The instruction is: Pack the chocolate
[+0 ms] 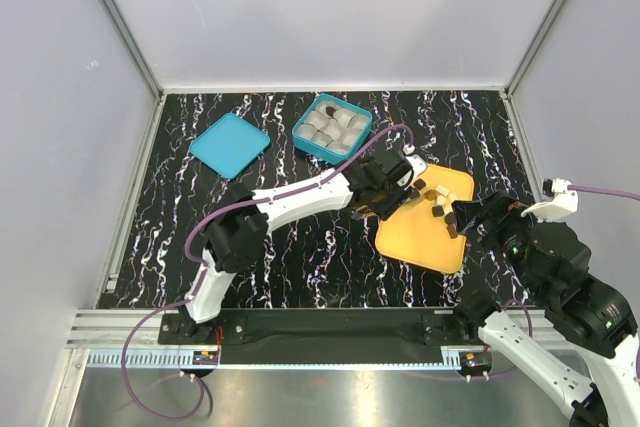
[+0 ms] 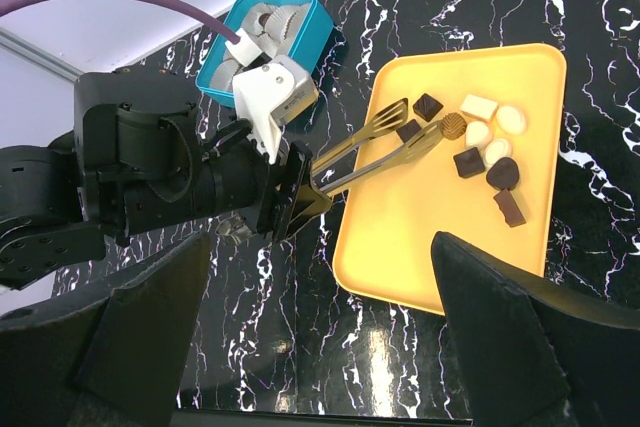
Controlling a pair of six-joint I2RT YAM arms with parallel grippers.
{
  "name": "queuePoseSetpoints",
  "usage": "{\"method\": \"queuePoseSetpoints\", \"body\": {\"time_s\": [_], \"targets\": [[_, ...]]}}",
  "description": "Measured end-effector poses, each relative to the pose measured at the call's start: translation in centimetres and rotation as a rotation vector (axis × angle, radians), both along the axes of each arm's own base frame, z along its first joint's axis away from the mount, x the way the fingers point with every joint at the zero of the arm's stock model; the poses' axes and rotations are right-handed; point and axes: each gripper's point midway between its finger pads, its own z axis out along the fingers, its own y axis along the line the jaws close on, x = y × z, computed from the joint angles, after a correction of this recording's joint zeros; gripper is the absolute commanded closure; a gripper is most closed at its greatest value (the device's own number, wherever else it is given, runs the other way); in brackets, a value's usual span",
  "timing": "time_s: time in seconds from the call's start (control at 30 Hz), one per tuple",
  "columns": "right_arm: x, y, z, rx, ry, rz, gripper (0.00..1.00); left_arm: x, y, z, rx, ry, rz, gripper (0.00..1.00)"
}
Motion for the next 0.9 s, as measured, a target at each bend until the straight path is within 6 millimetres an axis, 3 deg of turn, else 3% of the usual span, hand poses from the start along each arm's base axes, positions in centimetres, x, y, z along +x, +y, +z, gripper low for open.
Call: {"method": "queuePoseSetpoints", "body": {"time_s": [0.57, 0.9], "targets": [[0.0, 0.0, 0.0, 0.001, 0.0, 0.0, 0.0, -0.3, 0.8, -1.4, 0.026, 0.031, 0.013, 0.55], [0.0, 0.0, 0.0, 0.001, 0.0, 0.0, 0.0, -0.6, 1.0, -0.6, 0.015, 0.037, 0.014, 0.62]]}}
